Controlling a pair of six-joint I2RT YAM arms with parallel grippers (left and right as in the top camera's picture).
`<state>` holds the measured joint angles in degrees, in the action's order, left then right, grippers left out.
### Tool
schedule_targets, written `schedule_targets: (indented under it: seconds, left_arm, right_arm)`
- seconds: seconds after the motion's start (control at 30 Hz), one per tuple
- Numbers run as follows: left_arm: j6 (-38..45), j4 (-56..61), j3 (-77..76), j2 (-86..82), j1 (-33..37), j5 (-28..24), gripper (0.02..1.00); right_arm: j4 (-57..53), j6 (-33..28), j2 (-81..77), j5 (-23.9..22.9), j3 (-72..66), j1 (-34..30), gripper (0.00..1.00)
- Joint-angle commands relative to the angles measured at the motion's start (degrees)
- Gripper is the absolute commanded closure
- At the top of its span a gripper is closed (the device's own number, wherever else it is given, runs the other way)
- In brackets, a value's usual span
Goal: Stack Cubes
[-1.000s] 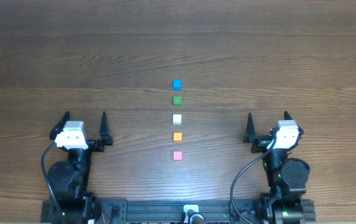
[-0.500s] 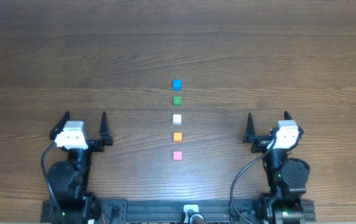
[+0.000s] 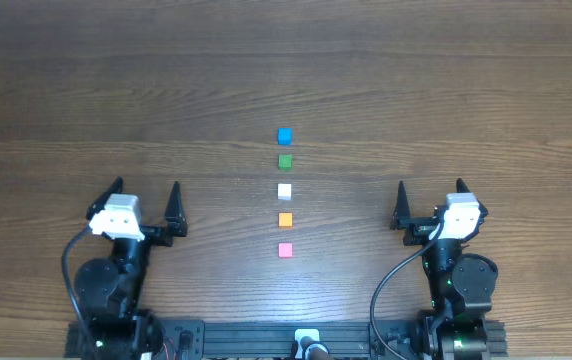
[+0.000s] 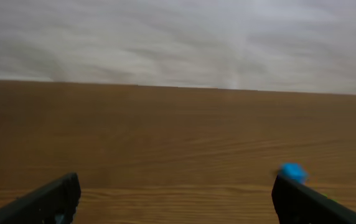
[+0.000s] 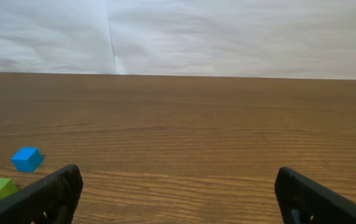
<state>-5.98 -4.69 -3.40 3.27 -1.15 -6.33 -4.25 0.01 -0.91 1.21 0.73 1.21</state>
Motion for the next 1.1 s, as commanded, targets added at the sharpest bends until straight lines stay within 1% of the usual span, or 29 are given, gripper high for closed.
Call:
schedule_targets:
  seconds: [0.03,0.07,0.2,0.27,0.33,0.4,0.53,0.6,0.67,0.8,0.9,1.1]
  left_arm:
    - [-5.4,-3.3,-13.4,9.0,-3.0,-8.2,0.02]
    - [-7.0,-6.0,-17.8,12.0,-3.8,-9.7,0.02]
    - [-10.3,-17.8,-33.9,22.6,-6.2,-19.3,0.023]
    - [-12.6,-22.8,-40.5,27.2,-7.4,-22.8,0.023]
    - [-15.7,-26.9,-45.5,31.4,-9.0,-24.4,0.023]
    - [-19.5,-31.5,-50.4,36.3,-11.5,-24.7,0.023]
    - [-21.6,-35.3,-57.2,45.9,-19.0,-24.5,0.023]
    - [-23.2,-35.3,-58.7,49.6,-23.2,-22.0,0.023]
    - [-27.0,-35.3,-59.6,53.5,-28.0,-17.4,0.023]
    - [-33.5,-35.9,-59.7,60.2,-36.3,-10.1,0.023]
    - [-39.9,-38.1,-59.7,65.0,-42.1,-4.6,0.023]
    - [-50.1,-43.2,-59.7,72.3,-49.8,3.1,0.023]
  right_arm:
    - [0.1,0.1,0.6,0.7,-0.4,0.4,0.007]
    - [0.1,0.1,0.6,0.7,-0.4,0.4,0.007]
    - [0.1,0.1,0.6,0.7,-0.4,0.4,0.009]
    - [0.1,0.1,0.6,0.7,-0.4,0.4,0.007]
    - [0.1,0.1,0.6,0.7,-0.4,0.4,0.007]
    - [0.1,0.1,0.6,0.7,-0.4,0.4,0.009]
    - [0.1,0.1,0.6,0.7,-0.4,0.4,0.009]
    - [0.1,0.1,0.6,0.7,-0.4,0.4,0.009]
    - [0.1,0.1,0.6,0.7,-0.4,0.4,0.009]
    - [0.1,0.1,0.6,0.7,-0.4,0.4,0.007]
    - [0.1,0.1,0.6,0.7,-0.4,0.4,0.007]
    - [0.1,0.1,0.6,0.7,-0.4,0.4,0.009]
